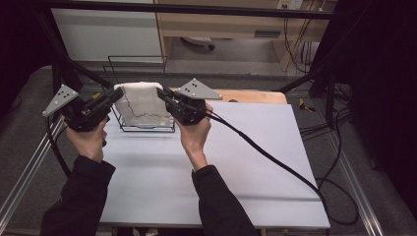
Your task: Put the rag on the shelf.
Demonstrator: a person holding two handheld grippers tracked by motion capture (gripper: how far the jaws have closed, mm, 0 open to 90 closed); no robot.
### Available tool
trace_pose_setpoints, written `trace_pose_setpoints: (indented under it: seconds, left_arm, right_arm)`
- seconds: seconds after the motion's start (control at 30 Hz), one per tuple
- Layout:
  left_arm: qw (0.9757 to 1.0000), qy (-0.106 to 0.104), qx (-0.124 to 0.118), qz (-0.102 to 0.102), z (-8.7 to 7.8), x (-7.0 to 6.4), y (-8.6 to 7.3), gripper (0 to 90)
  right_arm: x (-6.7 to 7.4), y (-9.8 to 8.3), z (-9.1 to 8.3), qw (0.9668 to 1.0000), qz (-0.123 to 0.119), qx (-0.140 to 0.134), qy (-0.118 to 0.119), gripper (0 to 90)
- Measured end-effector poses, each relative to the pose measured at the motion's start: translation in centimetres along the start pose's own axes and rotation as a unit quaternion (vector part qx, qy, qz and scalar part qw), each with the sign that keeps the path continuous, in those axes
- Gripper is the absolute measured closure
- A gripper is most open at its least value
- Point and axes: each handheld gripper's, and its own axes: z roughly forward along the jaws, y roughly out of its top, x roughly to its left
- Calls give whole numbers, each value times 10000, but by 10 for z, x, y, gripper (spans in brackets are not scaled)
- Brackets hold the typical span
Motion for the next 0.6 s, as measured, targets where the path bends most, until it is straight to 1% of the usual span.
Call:
trace_pose_setpoints:
  seconds: [0.13,0.3,0.5,0.6]
  left_arm:
    - [9999,56,-84,-36,0,5,5,826]
    - [9998,97,-186,6,-1,11,13,825]
    - [9996,180,-214,26,0,20,21,825]
    - [9995,214,-224,43,1,23,27,825]
  right_arm:
    - [1,5,6,10000,-54,-35,6,833]
    - [4,14,16,10000,-34,-80,42,833]
    - [6,20,25,9999,-40,-95,61,833]
    - [7,26,31,9999,-80,-122,43,833]
